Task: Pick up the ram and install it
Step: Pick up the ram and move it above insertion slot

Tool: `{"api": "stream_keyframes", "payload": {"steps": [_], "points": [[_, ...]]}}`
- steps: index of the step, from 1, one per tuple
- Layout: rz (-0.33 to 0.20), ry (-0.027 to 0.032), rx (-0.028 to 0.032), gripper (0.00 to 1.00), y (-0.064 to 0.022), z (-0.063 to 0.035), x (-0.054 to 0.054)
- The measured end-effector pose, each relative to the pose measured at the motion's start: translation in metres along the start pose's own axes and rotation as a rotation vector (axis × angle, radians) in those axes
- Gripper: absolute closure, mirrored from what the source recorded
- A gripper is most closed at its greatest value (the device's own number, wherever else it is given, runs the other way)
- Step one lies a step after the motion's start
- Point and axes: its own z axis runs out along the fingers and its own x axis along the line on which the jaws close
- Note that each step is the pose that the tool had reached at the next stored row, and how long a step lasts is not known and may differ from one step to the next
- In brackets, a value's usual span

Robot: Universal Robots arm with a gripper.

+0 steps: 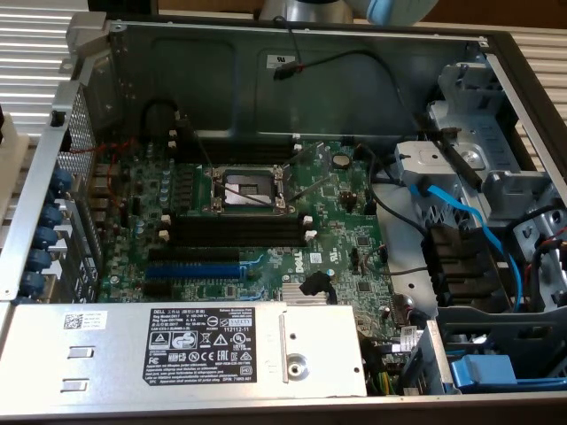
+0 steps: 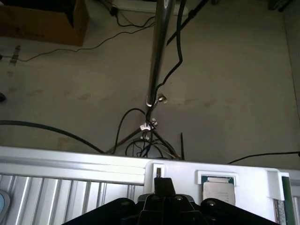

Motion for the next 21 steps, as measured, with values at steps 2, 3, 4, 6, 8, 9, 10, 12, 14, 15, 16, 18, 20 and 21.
{"api": "stream_keyframes", "payload": {"steps": [2, 3, 4, 6, 8, 9, 10, 12, 14, 15, 16, 18, 20, 21], "points": [[0.0, 0.0, 0.0001, 0.9, -0.0001, 0.0001, 0.0001], [0.0, 0.0002, 0.0017, 0.9, -0.0001, 0.0, 0.0002], [-0.001, 0.0006, 0.0078, 0.9, -0.0001, 0.0, 0.0002], [-0.002, 0.0036, 0.0423, 0.9, -0.0002, 0.0001, 0.0002], [-0.002, 0.008, 0.076, 0.9, -0.0002, 0.0001, 0.0002], [-0.002, 0.0091, 0.0868, 0.9, -0.0003, 0.0001, 0.0004], [-0.003, 0.0103, 0.0992, 0.9, -0.0004, 0.0003, 0.0004], [-0.003, 0.0115, 0.1165, 0.9, -0.0009, 0.0009, 0.0009], [-0.004, 0.0124, 0.1294, 0.9, -0.0019, 0.0019, 0.0011], [-0.004, 0.0126, 0.1339, 0.9, -0.0027, 0.0027, 0.0012], [-0.004, 0.013, 0.1372, 0.9, -0.0033, 0.0033, 0.0012], [-0.004, 0.0133, 0.143, 0.9, -0.0052, 0.0052, 0.0015], [-0.004, 0.0135, 0.1453, 0.9, -0.0077, 0.0074, 0.0019], [-0.004, 0.0136, 0.147, 0.9, -0.0085, 0.0087, 0.002]]}}
